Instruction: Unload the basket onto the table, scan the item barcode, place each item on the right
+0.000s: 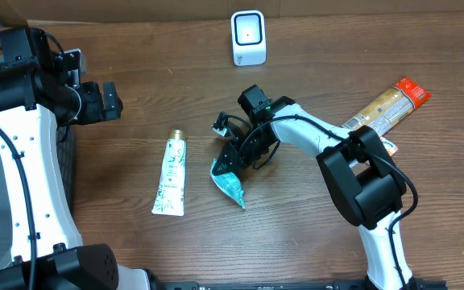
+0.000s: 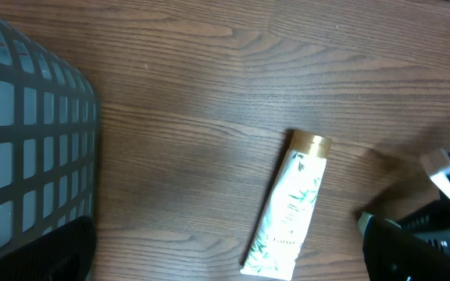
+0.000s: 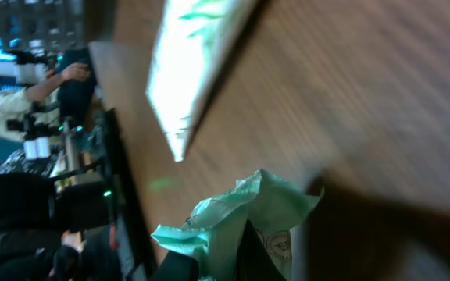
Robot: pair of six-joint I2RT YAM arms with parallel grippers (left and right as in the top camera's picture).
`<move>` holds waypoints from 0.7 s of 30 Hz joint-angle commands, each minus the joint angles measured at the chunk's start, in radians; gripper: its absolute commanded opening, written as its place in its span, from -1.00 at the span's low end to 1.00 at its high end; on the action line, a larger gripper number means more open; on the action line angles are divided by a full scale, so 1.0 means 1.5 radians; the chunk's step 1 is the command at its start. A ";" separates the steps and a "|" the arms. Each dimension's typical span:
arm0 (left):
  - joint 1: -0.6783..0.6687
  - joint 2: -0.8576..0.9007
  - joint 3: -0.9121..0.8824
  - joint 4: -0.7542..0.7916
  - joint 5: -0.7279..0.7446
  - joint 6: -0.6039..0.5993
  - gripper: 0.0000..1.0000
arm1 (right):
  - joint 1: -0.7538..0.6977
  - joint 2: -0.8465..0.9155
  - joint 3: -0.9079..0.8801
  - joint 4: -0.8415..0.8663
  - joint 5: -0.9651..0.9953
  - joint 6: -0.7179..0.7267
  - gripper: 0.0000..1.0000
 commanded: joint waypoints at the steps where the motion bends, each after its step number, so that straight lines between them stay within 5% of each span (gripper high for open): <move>1: -0.002 -0.003 0.008 0.003 0.001 0.010 0.99 | -0.020 0.003 0.002 0.008 0.031 0.020 -0.91; 2: -0.002 -0.003 0.008 0.003 0.001 0.010 0.99 | -0.029 0.003 0.002 0.013 0.073 0.047 -0.71; 11: -0.002 -0.003 0.008 0.003 0.001 0.010 1.00 | -0.086 0.003 0.002 0.023 0.169 0.097 -0.07; 17: -0.002 -0.003 0.008 0.003 0.001 0.010 0.99 | -0.137 0.003 0.055 -0.033 0.263 0.101 0.16; 21: -0.002 -0.003 0.008 0.003 0.001 0.010 0.99 | -0.150 -0.006 0.140 -0.137 0.329 0.094 0.05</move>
